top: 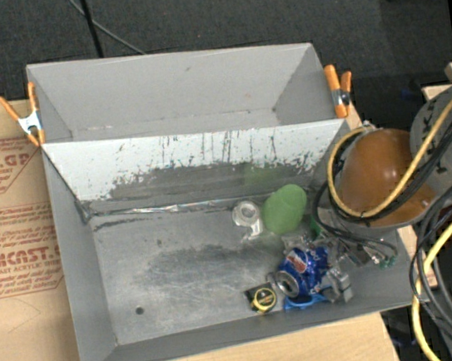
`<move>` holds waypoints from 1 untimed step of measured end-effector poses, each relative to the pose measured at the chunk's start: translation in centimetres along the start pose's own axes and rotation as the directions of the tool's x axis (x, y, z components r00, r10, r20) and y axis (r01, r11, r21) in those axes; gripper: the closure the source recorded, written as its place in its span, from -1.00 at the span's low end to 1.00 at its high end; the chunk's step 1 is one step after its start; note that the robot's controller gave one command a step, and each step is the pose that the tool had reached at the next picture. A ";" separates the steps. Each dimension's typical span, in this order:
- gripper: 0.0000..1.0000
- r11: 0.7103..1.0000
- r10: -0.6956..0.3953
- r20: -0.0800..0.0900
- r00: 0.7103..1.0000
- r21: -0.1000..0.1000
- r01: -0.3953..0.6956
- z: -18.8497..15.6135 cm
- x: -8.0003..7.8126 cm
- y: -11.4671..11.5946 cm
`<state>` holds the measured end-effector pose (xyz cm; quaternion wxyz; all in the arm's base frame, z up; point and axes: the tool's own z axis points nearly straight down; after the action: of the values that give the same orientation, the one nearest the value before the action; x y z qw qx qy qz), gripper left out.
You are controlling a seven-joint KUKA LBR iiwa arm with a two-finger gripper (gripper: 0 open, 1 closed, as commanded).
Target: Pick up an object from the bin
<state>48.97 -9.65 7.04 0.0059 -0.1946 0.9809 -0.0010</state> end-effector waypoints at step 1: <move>1.00 1.000 0.000 0.003 1.000 0.002 0.000 -0.2 -0.1 0.0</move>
Offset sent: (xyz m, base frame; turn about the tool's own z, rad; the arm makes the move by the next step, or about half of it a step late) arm 0.0000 0.0000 0.0000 0.0000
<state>49.10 -9.64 7.20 0.0076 -0.1947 0.9808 -0.0015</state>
